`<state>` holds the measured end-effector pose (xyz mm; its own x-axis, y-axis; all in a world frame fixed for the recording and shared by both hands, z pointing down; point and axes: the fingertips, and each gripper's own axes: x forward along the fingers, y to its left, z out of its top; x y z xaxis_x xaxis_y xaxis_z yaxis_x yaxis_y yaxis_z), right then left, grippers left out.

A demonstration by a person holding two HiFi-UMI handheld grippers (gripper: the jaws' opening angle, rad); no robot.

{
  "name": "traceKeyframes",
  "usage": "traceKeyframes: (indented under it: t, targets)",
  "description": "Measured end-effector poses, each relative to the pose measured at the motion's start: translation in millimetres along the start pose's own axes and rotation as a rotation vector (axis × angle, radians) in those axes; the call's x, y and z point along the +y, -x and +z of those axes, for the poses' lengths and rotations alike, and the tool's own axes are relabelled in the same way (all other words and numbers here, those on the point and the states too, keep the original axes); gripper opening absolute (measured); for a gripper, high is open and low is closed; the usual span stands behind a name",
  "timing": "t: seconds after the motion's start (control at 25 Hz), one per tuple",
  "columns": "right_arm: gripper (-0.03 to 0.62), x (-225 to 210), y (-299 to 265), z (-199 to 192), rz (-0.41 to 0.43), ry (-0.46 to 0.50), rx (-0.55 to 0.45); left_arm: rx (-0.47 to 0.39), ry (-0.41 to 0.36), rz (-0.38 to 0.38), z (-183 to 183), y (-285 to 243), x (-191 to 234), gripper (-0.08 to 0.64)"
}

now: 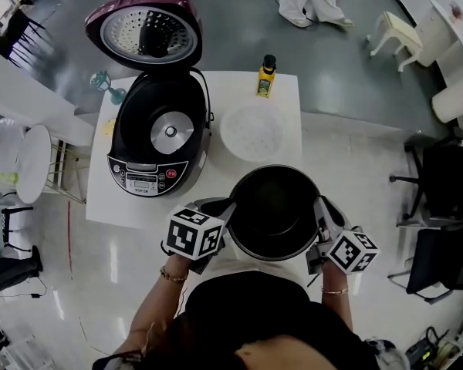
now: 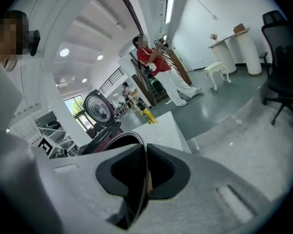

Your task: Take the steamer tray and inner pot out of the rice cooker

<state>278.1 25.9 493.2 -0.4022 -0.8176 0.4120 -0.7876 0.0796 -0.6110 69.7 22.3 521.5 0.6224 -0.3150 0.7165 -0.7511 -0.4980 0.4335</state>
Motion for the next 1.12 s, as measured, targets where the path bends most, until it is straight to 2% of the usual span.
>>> traceKeyframes:
  t: [0.48,1.12]
  targets:
    - [0.028,-12,-18,-9,-0.003,-0.029,0.046,0.056,0.02,0.015,-11,-15,13,0.032]
    - [0.028,-22,-47,-6,0.027,-0.079,0.083,0.019,0.07,0.038,6,-19,26,0.032]
